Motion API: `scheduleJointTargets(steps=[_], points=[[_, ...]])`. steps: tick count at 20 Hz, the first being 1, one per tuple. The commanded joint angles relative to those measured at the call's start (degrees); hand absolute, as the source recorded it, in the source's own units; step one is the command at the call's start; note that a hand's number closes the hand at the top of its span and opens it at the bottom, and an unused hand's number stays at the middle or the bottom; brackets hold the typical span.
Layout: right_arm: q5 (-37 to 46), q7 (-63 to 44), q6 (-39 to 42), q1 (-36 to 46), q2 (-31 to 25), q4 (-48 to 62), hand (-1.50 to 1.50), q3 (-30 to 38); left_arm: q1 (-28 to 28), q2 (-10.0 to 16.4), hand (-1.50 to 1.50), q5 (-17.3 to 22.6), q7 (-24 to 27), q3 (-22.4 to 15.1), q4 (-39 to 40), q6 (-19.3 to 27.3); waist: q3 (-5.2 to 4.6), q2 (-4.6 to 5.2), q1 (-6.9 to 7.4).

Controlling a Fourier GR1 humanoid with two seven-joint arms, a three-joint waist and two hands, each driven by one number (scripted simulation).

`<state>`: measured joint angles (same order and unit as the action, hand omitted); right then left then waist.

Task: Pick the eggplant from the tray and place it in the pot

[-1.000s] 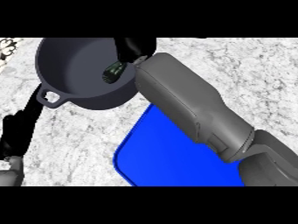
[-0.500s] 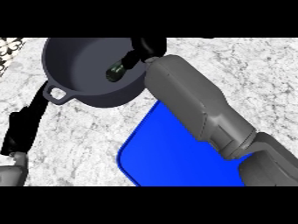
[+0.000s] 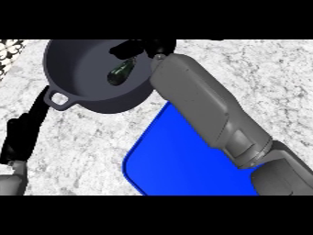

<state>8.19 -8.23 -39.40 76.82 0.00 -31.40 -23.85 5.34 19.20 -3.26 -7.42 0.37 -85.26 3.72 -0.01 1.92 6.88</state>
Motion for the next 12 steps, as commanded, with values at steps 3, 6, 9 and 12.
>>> scheduleJointTargets(steps=[3, 6, 9, 12], points=[[-11.45, 5.73, -0.76, -1.04, 0.0, -2.53, -1.5, 2.7, 0.19, 0.24, 0.0, 0.09, -0.32, 1.03, 0.74, -0.1, -0.05, -0.56, -1.02], [-14.23, 10.72, 4.98, -2.93, 0.0, -0.86, -1.5, 5.54, -1.74, -0.29, 0.0, 0.04, -1.84, 1.34, -1.35, 0.67, 0.01, -1.1, -3.45], [-17.03, 14.93, 7.99, -5.08, 0.0, -1.57, -1.5, 7.07, -3.34, 0.11, 0.0, -0.35, -0.57, 2.5, -1.32, 0.97, 0.01, -1.37, -4.5], [-16.84, 15.08, 8.39, -10.73, 0.0, -8.1, -1.5, 5.93, -6.9, -0.71, 0.0, -0.33, 0.36, 2.64, -2.8, 0.98, 0.04, -1.97, -6.22]])
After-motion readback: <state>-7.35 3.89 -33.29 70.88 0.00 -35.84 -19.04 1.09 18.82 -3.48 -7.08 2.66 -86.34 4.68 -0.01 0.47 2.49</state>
